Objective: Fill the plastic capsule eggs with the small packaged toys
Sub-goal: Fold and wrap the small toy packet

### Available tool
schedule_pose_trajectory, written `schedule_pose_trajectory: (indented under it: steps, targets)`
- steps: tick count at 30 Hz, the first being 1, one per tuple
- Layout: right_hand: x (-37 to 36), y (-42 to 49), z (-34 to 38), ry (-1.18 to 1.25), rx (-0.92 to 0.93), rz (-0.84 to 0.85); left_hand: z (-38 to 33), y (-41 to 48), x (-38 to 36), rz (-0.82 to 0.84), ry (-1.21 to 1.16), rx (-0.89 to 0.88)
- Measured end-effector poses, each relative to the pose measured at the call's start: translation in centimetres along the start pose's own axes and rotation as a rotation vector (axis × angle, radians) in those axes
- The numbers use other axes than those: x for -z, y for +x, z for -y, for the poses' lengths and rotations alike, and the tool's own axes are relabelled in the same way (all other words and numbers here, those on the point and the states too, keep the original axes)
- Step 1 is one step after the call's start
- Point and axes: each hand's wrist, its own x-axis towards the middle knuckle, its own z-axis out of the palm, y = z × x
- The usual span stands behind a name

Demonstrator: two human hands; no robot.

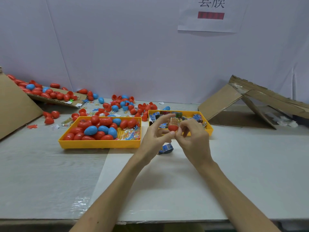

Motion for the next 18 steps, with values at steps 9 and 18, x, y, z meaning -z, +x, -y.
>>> schedule_pose_trajectory:
  steps: [9,18]
  targets:
    - [0.18,0.09,-0.02,0.008,0.026,0.061,-0.03,0.01,0.45,-0.018,0.078,-0.006]
    - [-0.07,-0.05,0.15,0.024,0.025,0.065,0.0,0.04,0.3,-0.035,0.097,-0.024]
